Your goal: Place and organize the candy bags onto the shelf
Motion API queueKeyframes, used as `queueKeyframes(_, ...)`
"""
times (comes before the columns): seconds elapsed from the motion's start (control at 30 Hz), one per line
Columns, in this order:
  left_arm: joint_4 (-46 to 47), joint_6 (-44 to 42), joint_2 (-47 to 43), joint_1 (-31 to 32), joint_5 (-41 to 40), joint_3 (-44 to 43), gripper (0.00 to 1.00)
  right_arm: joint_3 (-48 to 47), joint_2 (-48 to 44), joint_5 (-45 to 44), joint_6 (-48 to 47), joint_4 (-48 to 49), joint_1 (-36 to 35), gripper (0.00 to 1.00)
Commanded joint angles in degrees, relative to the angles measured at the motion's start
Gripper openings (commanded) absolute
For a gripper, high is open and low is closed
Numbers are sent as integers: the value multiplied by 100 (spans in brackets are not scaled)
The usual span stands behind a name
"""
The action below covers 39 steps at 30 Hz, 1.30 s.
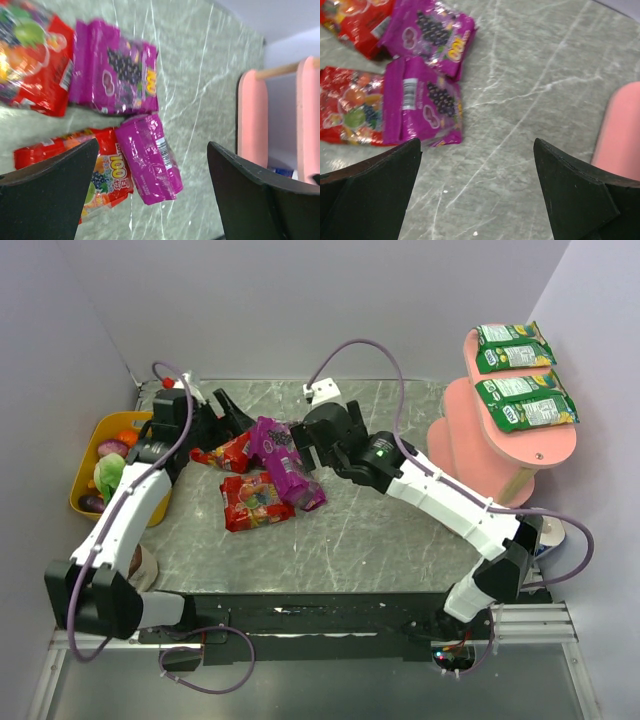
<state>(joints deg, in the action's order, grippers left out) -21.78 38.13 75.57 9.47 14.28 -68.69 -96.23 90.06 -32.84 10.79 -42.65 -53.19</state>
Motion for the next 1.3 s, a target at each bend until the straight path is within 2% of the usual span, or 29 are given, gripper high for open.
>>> queueKeyframes(0.0,25,-51,-639,-7,-654,-5,96,139,2,908,-217,345,54,100)
queueKeyframes(0.17,16,72,-1114,-7,-1347,162,96,113,441,1578,-349,442,54,100)
queueKeyframes(0.33,165,133,-1738,2,-1656,364,96,-229,1047,2008,-253,354,45,100)
queueKeyframes(0.6,508,37,-2573,2,-1657,742,96,-599,1680,2150,-121,381,45,100)
queueKeyframes(0.9,209,-78,-2530,-7,-1472,532,96,-1135,2568,1720,37,144,45,100)
queueKeyframes(1.07,192,-86,-2538,2,-1472,523,96,-1522,3026,1474,248,-129,45,93)
queueKeyframes(1.27,166,-104,-2442,-7,-1393,470,96,-1408,3070,1281,398,-68,45,82)
